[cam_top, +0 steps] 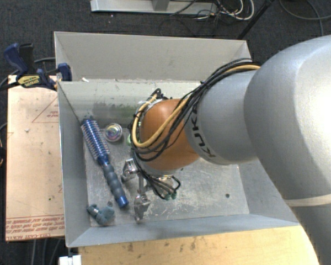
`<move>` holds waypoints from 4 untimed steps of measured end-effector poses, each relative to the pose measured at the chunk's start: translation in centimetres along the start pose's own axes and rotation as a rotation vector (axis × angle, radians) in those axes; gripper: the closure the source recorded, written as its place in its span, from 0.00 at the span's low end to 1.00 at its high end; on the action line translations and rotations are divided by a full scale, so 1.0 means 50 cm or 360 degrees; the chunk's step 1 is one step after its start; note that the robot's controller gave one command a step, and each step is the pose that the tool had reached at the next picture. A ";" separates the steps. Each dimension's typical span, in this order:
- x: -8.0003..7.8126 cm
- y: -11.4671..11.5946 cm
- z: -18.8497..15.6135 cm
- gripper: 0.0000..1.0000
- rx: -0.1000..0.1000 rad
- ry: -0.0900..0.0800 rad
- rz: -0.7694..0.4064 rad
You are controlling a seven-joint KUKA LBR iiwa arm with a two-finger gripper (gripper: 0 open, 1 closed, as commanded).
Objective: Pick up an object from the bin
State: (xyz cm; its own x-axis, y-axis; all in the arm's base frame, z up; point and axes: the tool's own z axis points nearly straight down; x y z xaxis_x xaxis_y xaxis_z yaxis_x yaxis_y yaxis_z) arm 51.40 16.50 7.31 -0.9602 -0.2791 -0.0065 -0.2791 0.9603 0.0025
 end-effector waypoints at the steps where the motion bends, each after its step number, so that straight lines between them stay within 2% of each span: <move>1: -0.014 0.124 0.001 0.00 0.0003 -0.0004 -0.0029; 2: 0.038 -0.006 -0.284 0.00 0.0005 -0.0005 -0.0201; 3: -0.087 -0.186 -0.243 0.00 0.0007 0.0002 -0.0512; 4: -0.175 -0.188 -0.113 0.00 0.0000 0.0008 -0.0596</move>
Offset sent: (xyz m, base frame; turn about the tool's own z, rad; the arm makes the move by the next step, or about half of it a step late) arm -0.0128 0.0584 -0.0031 -0.0146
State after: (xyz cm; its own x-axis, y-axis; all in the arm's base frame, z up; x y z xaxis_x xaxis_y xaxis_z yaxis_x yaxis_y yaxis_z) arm 62.41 9.90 12.99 -0.7917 -0.6110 -0.0023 -0.6110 0.7917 0.0010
